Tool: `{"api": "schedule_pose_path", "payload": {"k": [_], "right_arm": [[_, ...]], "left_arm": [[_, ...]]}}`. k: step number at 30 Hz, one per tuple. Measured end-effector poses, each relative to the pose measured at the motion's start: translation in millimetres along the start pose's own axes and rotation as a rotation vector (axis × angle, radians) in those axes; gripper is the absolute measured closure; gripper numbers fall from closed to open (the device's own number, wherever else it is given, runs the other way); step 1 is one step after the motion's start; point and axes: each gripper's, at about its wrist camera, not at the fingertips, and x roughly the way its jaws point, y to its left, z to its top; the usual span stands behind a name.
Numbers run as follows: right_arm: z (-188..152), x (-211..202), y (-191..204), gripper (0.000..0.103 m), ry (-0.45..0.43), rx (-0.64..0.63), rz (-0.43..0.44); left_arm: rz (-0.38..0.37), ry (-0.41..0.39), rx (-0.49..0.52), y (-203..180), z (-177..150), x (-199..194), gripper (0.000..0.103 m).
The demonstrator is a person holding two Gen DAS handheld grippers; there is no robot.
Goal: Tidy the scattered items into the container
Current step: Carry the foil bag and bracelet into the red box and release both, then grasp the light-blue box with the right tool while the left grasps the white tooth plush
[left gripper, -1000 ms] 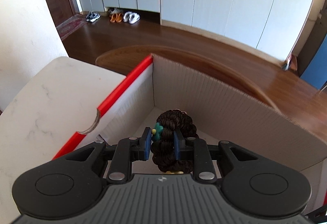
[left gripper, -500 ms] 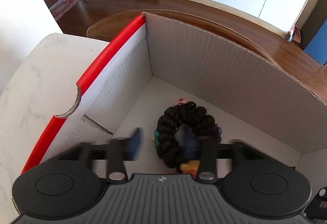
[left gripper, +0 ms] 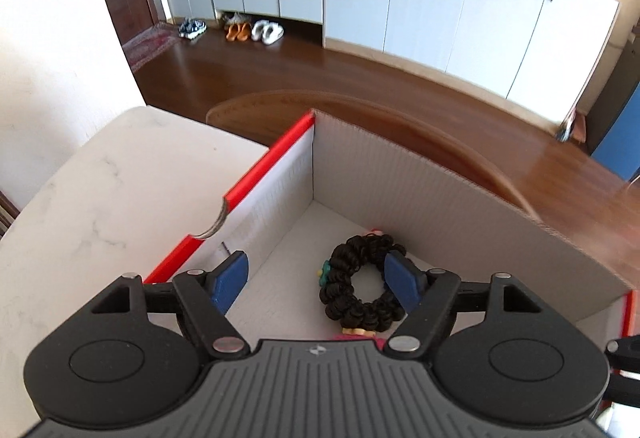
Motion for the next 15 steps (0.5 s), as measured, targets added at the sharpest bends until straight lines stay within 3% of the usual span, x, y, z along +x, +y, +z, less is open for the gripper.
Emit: {"api": "schedule_pose_path", "payload": {"k": [7, 15], "right_arm": [[3.1, -25.0, 18.5, 0.000, -0.062, -0.009, -0.013], [1.3, -48.3, 61.2, 0.000, -0.132, -0.053, -0.001]], "left_arm": [[-0.025, -0.096, -0.040, 9.7, -4.4, -47.8, 0.028], [-0.032, -0.207, -0.090, 38.8, -42.5, -118.8, 0.027]]}}
